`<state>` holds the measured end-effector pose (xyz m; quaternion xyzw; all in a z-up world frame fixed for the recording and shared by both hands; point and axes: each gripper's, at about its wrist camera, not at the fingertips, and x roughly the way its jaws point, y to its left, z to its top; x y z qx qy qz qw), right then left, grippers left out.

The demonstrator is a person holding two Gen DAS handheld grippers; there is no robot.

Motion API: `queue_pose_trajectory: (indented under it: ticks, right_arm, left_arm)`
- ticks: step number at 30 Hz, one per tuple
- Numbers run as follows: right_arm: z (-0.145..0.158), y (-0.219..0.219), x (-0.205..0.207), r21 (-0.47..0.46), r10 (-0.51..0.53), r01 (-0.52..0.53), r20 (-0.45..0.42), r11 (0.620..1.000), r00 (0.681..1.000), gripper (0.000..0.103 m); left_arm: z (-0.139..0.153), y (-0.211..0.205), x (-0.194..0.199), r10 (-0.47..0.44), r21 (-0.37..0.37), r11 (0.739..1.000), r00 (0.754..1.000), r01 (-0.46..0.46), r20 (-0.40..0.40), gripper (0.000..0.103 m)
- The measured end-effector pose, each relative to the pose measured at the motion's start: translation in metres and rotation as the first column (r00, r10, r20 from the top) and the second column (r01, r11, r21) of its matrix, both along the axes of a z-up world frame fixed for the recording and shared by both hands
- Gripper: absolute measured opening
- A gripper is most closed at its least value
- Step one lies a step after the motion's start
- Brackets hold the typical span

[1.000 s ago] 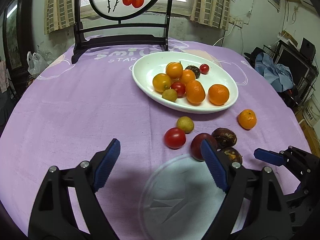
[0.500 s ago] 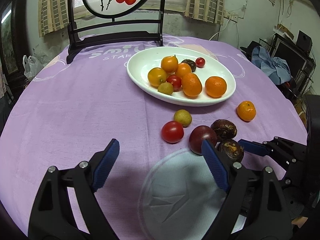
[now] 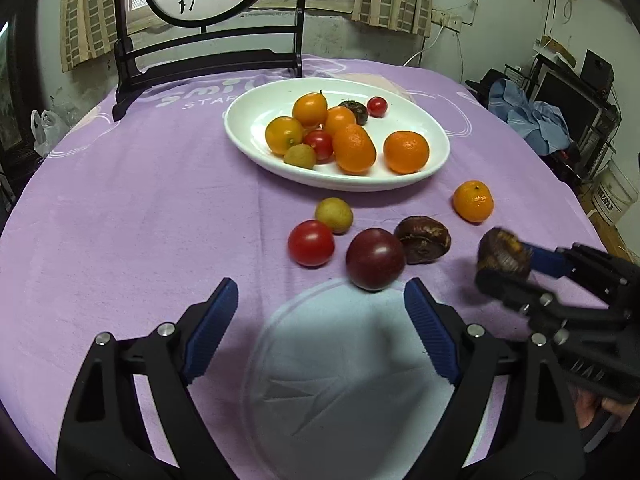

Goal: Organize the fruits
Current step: 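Grasp a dark red plum with the left tool while the right tool grasps a brown fruit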

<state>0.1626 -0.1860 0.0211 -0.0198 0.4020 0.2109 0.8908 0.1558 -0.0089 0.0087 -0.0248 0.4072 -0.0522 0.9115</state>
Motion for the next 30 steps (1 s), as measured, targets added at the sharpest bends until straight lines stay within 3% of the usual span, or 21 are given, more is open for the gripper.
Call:
queue_pose_trajectory:
  ticks: [11,16,21,24,25,26,27,30]
  right_arm:
    - [0.001,-0.016,0.004,0.015,-0.036,0.036,-0.007,0.999,0.999,0.047]
    - [0.005,-0.019,0.004,0.026,-0.044,0.044,-0.002,0.999,0.999,0.047]
    - [0.009,-0.022,0.003,0.049,-0.041,0.041,0.003,0.998,0.999,0.047]
    - [0.013,-0.022,0.000,0.064,-0.032,0.031,0.010,0.997,0.999,0.047]
    - [0.014,-0.023,-0.001,0.067,-0.031,0.030,0.012,0.997,0.999,0.047]
    - [0.015,-0.023,-0.001,0.071,-0.029,0.028,0.013,0.997,0.999,0.047]
    - [0.015,-0.023,-0.001,0.077,-0.029,0.027,0.013,0.997,1.000,0.047]
    - [0.017,-0.024,-0.003,0.086,-0.030,0.029,0.013,0.996,0.999,0.047]
  left_arm:
    - [-0.006,-0.010,-0.002,-0.038,0.039,0.999,0.999,0.038,-0.007,0.087]
    - [-0.010,-0.017,-0.002,-0.084,-0.037,0.996,0.996,0.082,-0.044,0.081]
    - [-0.015,-0.026,0.002,-0.074,-0.026,0.997,0.995,0.072,-0.067,0.079]
    - [-0.019,-0.034,0.008,-0.079,-0.003,0.997,0.994,0.079,-0.076,0.069]
    - [-0.020,-0.036,0.010,-0.080,0.006,0.997,0.993,0.080,-0.084,0.060]
    - [-0.022,-0.039,0.012,-0.080,0.012,0.997,0.992,0.082,-0.093,0.045]
    - [-0.025,-0.043,0.015,-0.079,0.021,0.996,0.991,0.082,-0.108,0.040]
    - [-0.025,-0.051,0.020,-0.064,0.062,0.996,0.992,0.071,-0.104,0.040]
